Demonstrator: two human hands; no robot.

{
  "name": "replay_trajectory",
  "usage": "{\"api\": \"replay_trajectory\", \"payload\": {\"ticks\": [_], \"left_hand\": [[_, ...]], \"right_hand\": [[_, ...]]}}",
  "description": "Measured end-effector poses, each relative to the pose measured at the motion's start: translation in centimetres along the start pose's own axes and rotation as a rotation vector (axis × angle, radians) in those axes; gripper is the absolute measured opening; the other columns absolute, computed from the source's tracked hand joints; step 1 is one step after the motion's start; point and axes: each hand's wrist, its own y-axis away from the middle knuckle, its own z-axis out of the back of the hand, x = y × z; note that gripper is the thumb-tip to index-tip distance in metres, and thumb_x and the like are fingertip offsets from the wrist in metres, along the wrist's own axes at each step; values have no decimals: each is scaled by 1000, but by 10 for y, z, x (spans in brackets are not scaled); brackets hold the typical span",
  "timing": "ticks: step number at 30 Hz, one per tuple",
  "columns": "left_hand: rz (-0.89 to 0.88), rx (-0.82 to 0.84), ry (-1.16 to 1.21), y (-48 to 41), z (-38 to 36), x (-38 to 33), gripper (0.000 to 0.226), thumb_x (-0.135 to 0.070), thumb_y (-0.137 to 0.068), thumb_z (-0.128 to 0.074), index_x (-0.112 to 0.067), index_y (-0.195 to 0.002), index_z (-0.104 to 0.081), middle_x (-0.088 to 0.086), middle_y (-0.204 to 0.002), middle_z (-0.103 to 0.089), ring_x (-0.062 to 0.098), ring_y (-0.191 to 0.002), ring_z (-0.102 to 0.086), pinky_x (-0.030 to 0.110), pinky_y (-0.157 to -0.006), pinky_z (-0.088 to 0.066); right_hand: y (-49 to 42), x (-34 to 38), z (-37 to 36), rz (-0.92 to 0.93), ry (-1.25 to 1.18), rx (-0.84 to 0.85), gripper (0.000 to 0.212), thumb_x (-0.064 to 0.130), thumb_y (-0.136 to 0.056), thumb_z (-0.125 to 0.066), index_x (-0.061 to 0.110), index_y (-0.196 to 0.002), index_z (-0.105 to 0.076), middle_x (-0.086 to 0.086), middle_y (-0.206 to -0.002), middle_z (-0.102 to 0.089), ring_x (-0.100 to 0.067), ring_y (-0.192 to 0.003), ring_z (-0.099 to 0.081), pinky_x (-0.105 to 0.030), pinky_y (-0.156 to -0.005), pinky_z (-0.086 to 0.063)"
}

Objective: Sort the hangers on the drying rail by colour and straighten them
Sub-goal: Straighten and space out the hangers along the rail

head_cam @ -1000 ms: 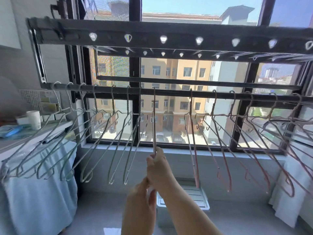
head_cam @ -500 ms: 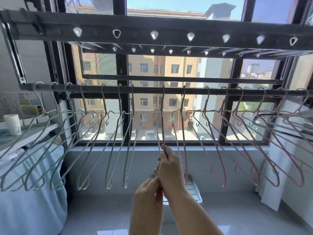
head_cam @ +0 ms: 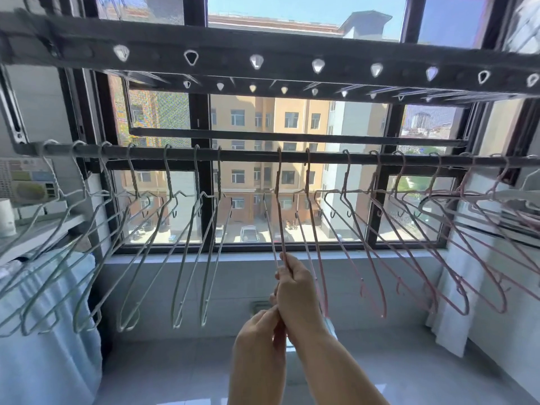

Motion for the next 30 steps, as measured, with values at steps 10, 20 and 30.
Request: {"api": "replay_trajectory", "payload": {"ticks": [10, 20, 30], "left_hand": [[81, -49, 6, 8, 30, 5, 60, 0, -67, -75, -46, -101, -58, -19, -80, -67, -12, -76, -60, -6, -66, -39], [27, -265, -266, -14, 85, 30, 47, -11, -74, -71, 1, -117, -56, 19, -106, -63, 35, -89, -63, 53, -71, -55], [131, -32, -234, -10, 81, 47, 49, 11, -56, -78, -6, -101, -68, -3, -72, -68, 5, -57, -57, 14, -62, -46]], "right_hand": [[13, -1, -5, 139, 486, -25, 49, 33, -96, -35, 11, -139, -31, -9, -138, -44, -23, -124, -45, -32, -97, -36], [42, 17, -37, 628, 744, -7, 58, 41, -91, -29, 17, -143, -21, 2, -147, -26, -4, -135, -14, -17, -113, -7], [7, 7, -84, 43, 364, 346, 46, 16, -97, -35, 9, -141, -24, -9, -129, -52, -18, -110, -51, -29, -93, -41]]}}
